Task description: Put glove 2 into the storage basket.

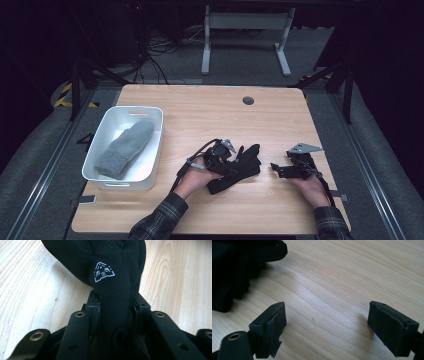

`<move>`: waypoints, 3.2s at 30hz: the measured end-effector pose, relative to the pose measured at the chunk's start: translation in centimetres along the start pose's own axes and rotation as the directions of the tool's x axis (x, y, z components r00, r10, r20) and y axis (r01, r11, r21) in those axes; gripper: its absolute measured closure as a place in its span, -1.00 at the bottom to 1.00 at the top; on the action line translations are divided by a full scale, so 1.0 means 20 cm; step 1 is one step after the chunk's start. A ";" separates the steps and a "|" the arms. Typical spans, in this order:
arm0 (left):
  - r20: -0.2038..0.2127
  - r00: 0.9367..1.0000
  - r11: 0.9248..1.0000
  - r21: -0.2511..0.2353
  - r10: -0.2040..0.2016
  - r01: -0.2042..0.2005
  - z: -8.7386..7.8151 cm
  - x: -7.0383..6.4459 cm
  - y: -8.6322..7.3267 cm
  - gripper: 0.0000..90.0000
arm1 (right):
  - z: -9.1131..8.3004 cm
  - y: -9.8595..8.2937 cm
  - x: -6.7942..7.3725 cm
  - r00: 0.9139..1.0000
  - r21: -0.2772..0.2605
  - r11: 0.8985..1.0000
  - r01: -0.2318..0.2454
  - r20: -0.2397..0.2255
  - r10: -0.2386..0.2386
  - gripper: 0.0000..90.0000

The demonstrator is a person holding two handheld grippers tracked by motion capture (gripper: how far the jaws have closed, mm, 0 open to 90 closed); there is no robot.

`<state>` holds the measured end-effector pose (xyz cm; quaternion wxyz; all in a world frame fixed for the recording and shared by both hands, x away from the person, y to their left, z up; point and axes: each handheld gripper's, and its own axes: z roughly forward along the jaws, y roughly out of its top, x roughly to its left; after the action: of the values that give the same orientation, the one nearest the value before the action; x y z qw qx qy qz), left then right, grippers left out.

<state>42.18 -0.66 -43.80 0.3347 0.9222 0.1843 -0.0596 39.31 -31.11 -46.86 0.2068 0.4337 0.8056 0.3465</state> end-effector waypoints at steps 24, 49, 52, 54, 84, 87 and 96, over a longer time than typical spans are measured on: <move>-0.025 0.999 0.998 -0.052 -0.040 0.039 -0.18 0.00 0.01 0.49 | 0.00 0.00 0.00 1.000 0.000 1.000 -0.001 -0.002 0.001 -0.65; -0.120 0.982 0.985 -0.118 -0.144 0.130 -0.51 0.05 -0.04 0.49 | 0.00 0.00 0.00 1.000 0.001 1.000 0.007 -0.002 -0.007 -0.65; -0.129 0.979 0.982 -0.126 -0.156 0.140 -0.56 0.06 -0.06 0.49 | 0.00 0.00 0.00 1.000 0.001 1.000 0.006 -0.002 -0.006 -0.65; -0.138 0.977 0.980 -0.130 -0.165 0.147 -0.58 0.06 -0.07 0.49 | 0.00 0.00 0.00 1.000 0.000 1.000 0.006 -0.003 -0.006 -0.65; -0.287 0.893 0.928 -0.242 -0.346 0.282 -1.10 0.24 -0.35 0.49 | 0.00 0.00 0.00 1.000 0.000 1.000 0.008 -0.007 -0.008 -0.64; -0.305 0.874 0.916 -0.260 -0.378 0.306 -1.16 0.28 -0.42 0.49 | 0.00 0.00 0.00 1.000 0.000 1.000 0.009 -0.007 -0.009 -0.64; -0.343 0.818 0.882 -0.275 -0.462 0.382 -1.26 0.37 -0.60 0.49 | 0.00 0.00 0.00 1.000 0.000 1.000 0.010 -0.008 -0.010 -0.64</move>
<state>44.08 26.23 -33.28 0.3564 0.8133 0.4538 0.0745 39.25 -31.03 -46.85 0.2055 0.4283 0.8086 0.3471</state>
